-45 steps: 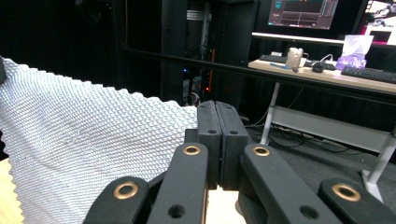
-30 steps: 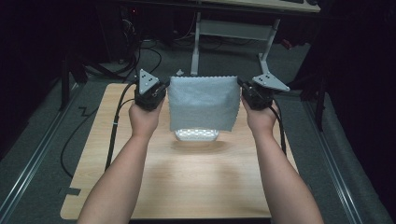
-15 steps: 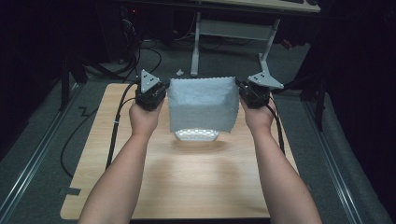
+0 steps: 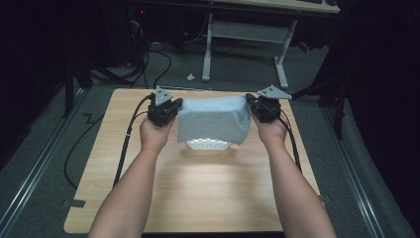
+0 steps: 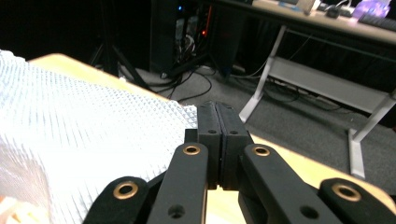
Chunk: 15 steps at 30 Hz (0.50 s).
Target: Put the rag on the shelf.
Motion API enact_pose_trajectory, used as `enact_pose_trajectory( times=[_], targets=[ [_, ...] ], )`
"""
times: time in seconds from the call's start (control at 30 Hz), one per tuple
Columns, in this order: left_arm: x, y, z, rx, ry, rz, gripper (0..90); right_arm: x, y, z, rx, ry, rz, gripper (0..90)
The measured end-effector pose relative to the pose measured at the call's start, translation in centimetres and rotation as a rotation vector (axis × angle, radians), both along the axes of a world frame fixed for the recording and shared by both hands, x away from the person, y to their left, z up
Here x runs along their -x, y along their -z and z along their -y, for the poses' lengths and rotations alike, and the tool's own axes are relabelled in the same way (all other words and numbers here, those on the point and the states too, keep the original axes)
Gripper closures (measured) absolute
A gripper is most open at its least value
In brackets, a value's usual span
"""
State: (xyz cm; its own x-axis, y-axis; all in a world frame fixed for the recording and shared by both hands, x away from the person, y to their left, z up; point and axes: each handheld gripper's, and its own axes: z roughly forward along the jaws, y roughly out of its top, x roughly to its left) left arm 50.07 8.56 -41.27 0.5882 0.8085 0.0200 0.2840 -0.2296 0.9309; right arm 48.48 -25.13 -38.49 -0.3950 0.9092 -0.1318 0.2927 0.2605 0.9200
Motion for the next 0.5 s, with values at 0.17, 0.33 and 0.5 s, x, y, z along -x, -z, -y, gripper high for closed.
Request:
enact_pose_trajectory(
  times=[0.17,0.33,0.5],
  targets=[
    [0.3,1.7,-0.1,0.006,0.009,-0.044,89.5,0.2,2.0,0.0,0.002,-0.01,-0.031,90.0],
    [0.7,2.6,-0.3,0.021,0.022,-0.058,89.5,0.3,3.4,0.2,-0.021,-0.01,-0.059,90.0],
    [1.1,3.6,-0.4,0.013,0.027,-0.076,89.5,0.4,4.4,0.1,-0.022,-0.015,-0.076,90.0]
  ],
)
